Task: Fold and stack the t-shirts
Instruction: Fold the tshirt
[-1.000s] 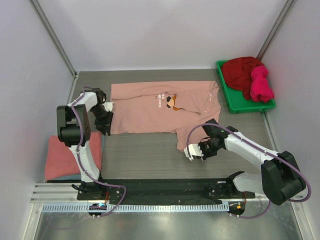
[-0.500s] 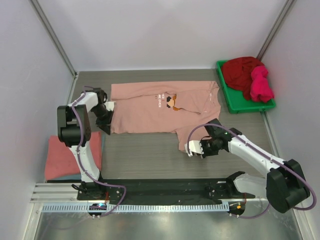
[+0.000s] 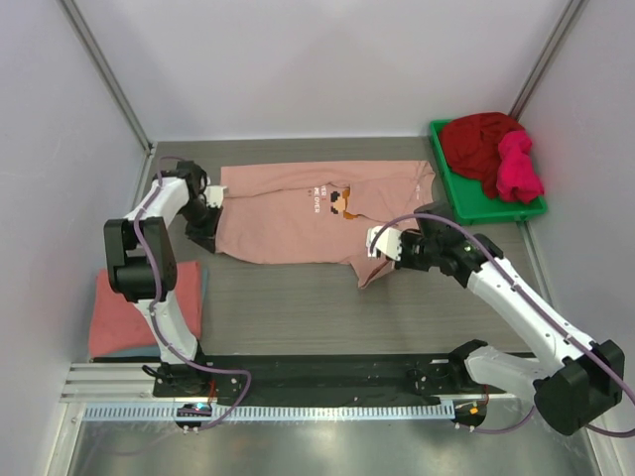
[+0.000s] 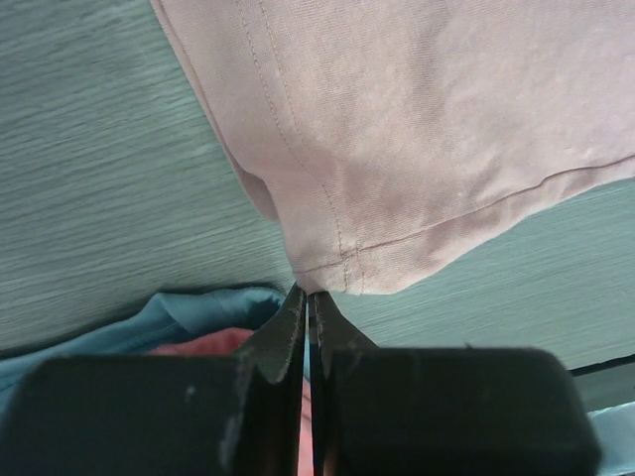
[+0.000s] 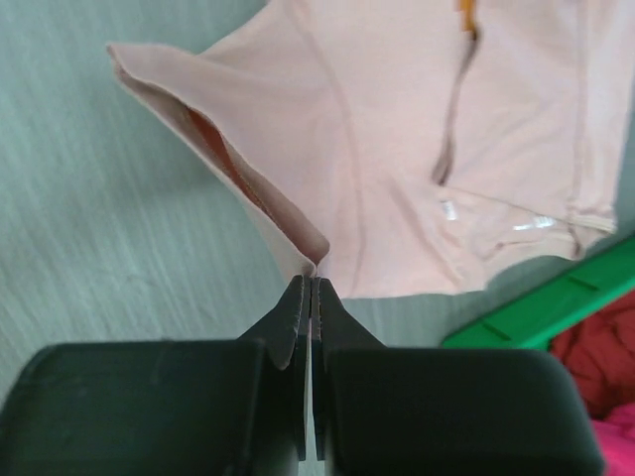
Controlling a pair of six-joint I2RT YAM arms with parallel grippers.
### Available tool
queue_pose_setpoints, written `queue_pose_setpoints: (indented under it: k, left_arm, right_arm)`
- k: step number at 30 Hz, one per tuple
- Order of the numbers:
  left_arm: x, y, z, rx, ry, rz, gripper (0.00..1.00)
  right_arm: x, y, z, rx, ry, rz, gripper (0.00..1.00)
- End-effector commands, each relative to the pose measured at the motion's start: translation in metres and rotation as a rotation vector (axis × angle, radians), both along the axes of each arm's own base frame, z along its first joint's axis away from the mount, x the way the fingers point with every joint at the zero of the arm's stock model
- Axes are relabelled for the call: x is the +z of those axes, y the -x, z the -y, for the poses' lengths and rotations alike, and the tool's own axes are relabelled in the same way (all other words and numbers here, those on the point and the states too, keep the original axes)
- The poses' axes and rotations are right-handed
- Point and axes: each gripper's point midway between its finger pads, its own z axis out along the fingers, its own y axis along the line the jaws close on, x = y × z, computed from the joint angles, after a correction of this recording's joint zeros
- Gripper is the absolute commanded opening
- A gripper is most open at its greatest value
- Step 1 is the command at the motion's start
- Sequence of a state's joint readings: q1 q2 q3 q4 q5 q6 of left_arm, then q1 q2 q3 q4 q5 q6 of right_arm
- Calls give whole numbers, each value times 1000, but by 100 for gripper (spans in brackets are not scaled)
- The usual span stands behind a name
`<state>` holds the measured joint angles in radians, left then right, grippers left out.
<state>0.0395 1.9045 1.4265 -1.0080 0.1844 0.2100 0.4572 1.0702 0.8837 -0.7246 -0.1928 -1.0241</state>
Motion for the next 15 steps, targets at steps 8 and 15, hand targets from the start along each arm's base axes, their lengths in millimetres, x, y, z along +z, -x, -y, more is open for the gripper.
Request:
queue_pose_setpoints:
  k: [8,15]
  left_arm:
    - [41,-18,-2,-33,-17,100,1]
    - [55,-46,-6,-46,-35,138,1]
  right_arm:
    - [68,-73,5,-218,-76,219,1]
    - [99,-125,18,-332,-127,324,1]
